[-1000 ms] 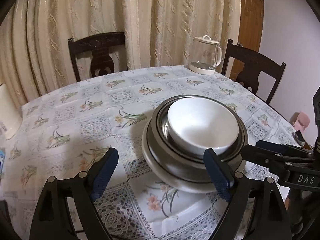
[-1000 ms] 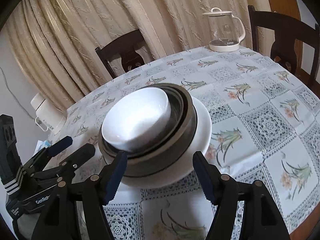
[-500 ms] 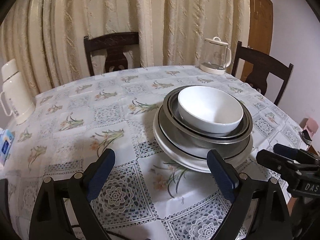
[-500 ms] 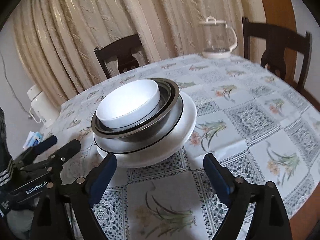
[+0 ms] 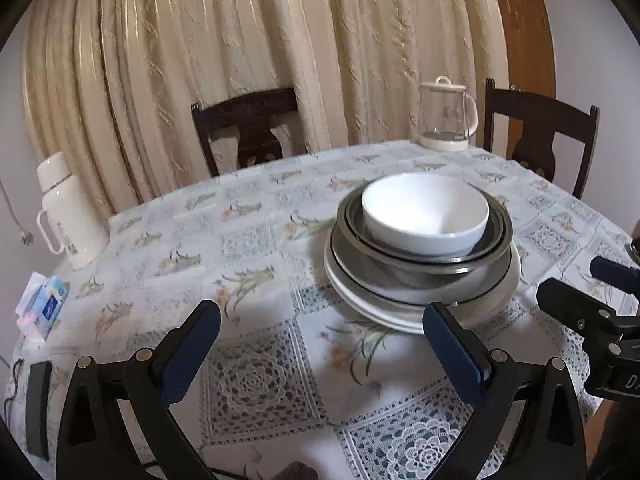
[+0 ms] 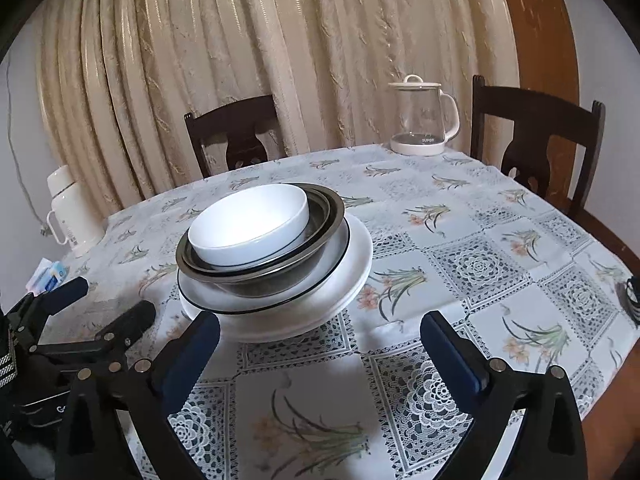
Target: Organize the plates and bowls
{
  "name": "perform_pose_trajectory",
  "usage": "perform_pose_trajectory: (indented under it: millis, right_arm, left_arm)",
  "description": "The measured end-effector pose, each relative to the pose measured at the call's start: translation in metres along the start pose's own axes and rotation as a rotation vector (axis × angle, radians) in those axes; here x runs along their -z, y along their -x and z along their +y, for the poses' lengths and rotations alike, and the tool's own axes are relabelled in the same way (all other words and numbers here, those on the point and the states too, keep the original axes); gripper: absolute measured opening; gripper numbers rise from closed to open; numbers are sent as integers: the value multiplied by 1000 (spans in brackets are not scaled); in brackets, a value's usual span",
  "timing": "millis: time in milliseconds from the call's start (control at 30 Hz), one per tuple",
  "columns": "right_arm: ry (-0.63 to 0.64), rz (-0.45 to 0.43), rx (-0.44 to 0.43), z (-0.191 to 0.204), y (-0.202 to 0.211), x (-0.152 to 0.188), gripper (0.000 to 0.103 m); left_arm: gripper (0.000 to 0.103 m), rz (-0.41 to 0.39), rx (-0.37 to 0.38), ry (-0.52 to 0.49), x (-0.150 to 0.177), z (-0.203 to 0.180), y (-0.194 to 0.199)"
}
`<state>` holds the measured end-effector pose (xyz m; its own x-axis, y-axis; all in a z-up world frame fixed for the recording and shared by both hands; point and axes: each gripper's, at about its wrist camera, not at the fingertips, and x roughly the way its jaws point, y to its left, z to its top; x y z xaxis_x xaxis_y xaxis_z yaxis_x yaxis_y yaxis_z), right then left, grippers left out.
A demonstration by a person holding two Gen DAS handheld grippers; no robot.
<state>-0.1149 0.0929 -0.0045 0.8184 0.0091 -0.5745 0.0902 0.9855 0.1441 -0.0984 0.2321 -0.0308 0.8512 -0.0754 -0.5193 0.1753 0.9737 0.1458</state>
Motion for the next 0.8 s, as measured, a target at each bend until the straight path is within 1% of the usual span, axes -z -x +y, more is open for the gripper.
perform_pose_trajectory:
  millis: [133,333,533,667,800]
  right_arm:
    - [34,-11,18,3,-1,4,102]
    - [37,-2,22,1,-8,7,102]
    - [56,-11,44,2,-13,8,103]
    - [61,25,52,3,-21,9,103]
    - [51,54,31,3,-27,11,103]
  left_arm:
    - [101,42,9,28,5,1,-7]
    - [102,51,0,32,8,1,-14]
    - [101,73,6,22,12,-1,-24]
    - [101,93,9,22,15,-2,-30]
    - [102,104,6,19,18,-2,-35]
